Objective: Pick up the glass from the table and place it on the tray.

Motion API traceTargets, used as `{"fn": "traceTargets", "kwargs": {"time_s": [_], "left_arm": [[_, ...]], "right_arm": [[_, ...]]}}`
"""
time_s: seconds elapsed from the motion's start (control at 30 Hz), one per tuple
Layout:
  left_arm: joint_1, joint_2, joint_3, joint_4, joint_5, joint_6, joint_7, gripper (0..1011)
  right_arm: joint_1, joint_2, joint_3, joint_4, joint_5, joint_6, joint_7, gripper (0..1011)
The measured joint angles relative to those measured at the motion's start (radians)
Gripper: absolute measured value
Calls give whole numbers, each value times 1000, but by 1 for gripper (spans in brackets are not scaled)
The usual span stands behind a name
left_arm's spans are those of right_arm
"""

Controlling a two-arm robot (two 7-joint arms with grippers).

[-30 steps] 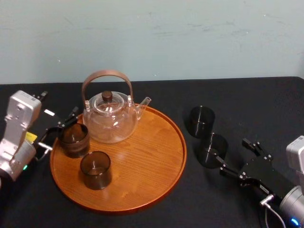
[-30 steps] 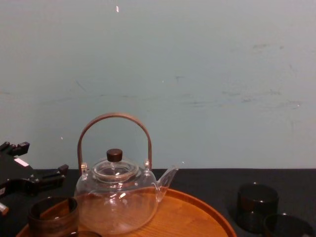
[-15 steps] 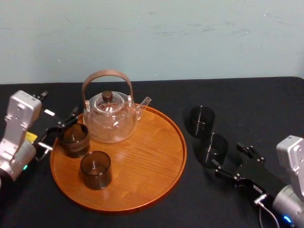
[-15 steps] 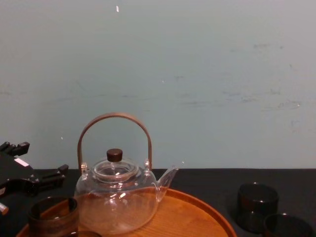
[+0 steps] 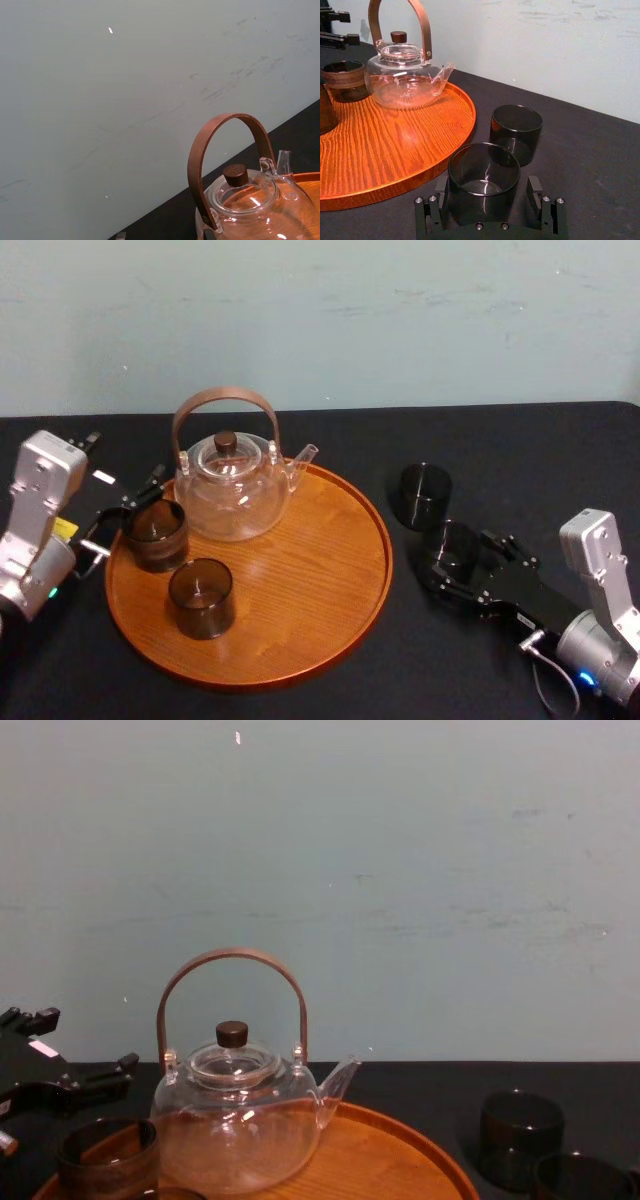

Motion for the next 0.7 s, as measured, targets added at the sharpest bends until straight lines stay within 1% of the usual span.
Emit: {"fn": "traceTargets", "kwargs": {"time_s": [0.23, 0.37, 0.57, 0.7], "left_arm": [[0, 0, 0, 0, 0, 0, 0, 1001], [0, 0, 0, 0, 0, 0, 0, 1001], [0, 0, 0, 0, 0, 0, 0, 1001], [0, 0, 0, 0, 0, 0, 0, 1001]], "right_arm": [[46, -30, -3, 64, -6, -2, 36, 1002], [71, -49, -2, 105, -2, -7, 71, 1002], [92, -69, 0, 141, 8, -21, 103, 1002], [92, -69, 0, 141, 8, -22, 104, 1002]]}}
